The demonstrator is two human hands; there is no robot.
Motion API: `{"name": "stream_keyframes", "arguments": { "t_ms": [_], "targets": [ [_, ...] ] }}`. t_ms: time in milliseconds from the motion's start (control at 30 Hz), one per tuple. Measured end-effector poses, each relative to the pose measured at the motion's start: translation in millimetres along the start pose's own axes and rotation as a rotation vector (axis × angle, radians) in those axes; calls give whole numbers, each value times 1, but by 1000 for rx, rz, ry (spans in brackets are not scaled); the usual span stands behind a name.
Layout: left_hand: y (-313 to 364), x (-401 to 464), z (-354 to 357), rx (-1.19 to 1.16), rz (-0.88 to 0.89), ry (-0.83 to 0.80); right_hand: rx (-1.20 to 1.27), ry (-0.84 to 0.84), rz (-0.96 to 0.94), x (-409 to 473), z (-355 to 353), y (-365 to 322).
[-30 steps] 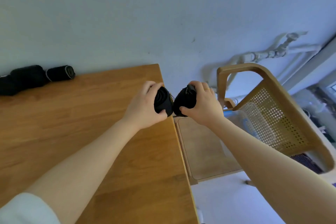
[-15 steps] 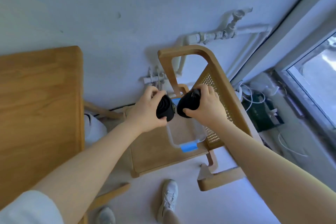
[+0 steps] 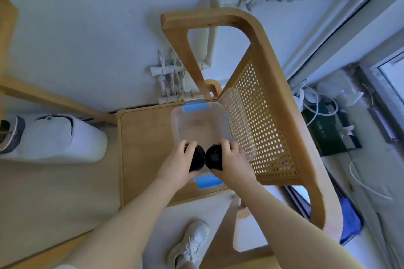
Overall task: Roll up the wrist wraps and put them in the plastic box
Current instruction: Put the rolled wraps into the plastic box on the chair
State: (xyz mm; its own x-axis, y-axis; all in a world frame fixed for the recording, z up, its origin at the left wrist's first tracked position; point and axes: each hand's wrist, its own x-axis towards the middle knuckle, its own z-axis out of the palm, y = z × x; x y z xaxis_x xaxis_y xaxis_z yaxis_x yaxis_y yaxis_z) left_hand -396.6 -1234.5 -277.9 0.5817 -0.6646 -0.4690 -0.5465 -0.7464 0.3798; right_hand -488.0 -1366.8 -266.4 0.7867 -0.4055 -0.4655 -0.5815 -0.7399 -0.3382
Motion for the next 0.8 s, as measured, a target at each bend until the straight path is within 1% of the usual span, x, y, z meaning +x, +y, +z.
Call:
{"name": "stream_keyframes", "arguments": {
  "t_ms": [167, 300, 367, 433, 533, 633, 700, 800],
  "targets": [
    [-12, 31, 40, 91, -42, -48, -118, -93, -90, 38, 37, 20],
    [-18, 45, 64, 302, 1, -31, -175, -183, -154, 63, 60, 29],
    [-22, 48, 69, 371, 7, -31, -226, -277, -158, 70, 70, 32],
    [-26, 50, 71, 359, 12, -20, -324, -347, -148, 76, 75, 34],
    [-28, 48, 63, 313, 56, -67, -432, -404, -140, 80, 72, 30],
    [-30, 35, 42, 243, 48, -62, -404, -340, -188, 69, 44, 14],
    [-28, 14, 12, 131, 22, -7, -356, -263, -250, 52, 10, -8],
    [-23, -30, -55, -30, 0, 98, -300, -182, -354, 22, -48, -61]
  ]
}}
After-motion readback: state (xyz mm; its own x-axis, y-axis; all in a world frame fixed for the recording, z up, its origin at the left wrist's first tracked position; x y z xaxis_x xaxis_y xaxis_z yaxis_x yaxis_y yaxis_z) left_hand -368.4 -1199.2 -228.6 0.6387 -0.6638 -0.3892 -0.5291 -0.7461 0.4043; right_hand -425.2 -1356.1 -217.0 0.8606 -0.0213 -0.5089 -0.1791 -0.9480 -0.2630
